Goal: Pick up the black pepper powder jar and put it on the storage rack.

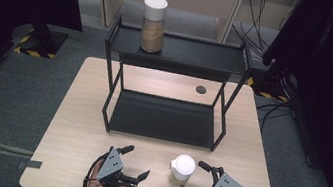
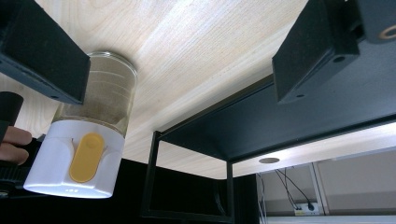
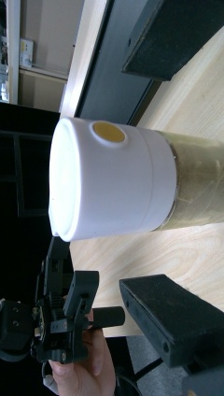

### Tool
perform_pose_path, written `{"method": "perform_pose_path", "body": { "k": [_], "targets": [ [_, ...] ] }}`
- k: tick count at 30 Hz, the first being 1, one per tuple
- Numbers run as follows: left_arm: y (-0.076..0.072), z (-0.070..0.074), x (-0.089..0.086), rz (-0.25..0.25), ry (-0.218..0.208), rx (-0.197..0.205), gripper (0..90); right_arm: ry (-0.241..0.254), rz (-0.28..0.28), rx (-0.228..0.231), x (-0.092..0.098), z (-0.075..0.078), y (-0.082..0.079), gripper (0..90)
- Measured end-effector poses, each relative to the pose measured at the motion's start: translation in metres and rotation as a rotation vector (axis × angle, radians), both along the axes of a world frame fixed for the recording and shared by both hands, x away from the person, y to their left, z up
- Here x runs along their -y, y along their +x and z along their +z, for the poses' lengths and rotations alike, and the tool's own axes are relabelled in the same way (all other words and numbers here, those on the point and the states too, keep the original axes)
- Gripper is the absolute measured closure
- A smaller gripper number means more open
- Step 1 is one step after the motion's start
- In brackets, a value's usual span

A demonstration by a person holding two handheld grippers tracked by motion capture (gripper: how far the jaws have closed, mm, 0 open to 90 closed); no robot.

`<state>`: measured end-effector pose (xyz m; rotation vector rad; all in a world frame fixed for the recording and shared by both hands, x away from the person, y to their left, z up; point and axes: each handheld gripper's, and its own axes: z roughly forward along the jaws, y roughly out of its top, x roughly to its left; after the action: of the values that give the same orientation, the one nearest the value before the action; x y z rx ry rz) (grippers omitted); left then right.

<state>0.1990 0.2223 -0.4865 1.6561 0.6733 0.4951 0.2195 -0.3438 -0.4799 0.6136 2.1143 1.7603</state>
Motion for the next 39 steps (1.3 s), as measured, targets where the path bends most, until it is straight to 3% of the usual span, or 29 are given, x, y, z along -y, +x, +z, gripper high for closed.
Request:
{"method": "perform_pose_path", "body": {
  "k": [10,29,39],
  "targets": [
    [0.001,-0.001,-0.001,0.004,-0.001,-0.004,3.8,-0.027,0.022,-0.010,-0.012,0.001,0.008,2.0],
    [0.001,-0.001,0.000,-0.002,-0.001,-0.007,3.8,-0.075,0.002,-0.015,-0.022,0.000,0.014,28.6],
    [0.001,-0.001,0.000,0.001,-0.003,-0.003,3.8,-0.077,-0.007,-0.022,-0.023,0.003,0.011,30.7]
  ]
}}
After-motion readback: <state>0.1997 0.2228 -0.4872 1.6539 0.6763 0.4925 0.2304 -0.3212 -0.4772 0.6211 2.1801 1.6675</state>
